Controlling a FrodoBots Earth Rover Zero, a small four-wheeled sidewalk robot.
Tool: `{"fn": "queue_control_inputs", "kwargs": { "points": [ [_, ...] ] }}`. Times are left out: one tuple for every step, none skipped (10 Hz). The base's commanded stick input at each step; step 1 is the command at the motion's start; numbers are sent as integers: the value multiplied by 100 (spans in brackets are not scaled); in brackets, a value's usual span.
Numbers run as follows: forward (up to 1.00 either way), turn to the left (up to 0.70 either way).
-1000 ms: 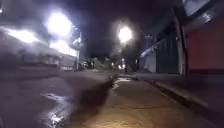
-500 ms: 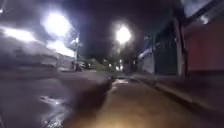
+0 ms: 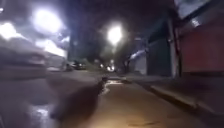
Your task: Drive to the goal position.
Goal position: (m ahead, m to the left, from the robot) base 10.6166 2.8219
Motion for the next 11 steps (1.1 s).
{"fn": "queue_control_inputs", "kwargs": {
  "points": [
    [70,-23],
    [70,-9],
    [70,0],
    [70,0],
    [70,0],
    [70,0],
    [70,0],
    [70,0],
    [70,0],
    [70,0],
    [70,0]
  ]
}}
